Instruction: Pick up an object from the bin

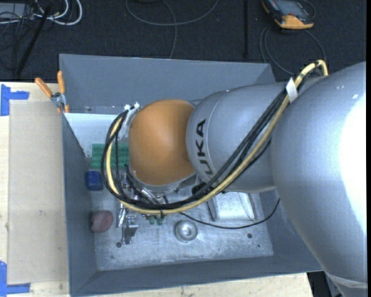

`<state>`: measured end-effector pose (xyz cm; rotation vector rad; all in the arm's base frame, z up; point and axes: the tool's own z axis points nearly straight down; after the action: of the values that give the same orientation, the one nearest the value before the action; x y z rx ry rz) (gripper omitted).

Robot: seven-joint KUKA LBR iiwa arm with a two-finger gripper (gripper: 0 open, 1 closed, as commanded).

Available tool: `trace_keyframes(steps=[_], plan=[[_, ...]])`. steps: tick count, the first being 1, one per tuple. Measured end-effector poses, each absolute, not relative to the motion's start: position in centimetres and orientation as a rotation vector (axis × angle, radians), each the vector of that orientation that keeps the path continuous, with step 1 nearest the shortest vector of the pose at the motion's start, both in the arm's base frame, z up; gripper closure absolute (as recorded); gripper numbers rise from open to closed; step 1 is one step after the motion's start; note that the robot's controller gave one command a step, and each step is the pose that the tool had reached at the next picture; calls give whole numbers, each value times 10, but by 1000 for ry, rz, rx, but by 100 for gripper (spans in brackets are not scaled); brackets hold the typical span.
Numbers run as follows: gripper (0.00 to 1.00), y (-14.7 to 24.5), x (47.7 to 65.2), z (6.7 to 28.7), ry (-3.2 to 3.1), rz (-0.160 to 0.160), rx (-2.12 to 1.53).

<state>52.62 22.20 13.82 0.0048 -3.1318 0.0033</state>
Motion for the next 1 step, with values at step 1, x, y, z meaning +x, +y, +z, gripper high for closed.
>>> trace_keyframes(steps=[1], plan=[[0, 240, 537, 74, -3118, 2, 329]])
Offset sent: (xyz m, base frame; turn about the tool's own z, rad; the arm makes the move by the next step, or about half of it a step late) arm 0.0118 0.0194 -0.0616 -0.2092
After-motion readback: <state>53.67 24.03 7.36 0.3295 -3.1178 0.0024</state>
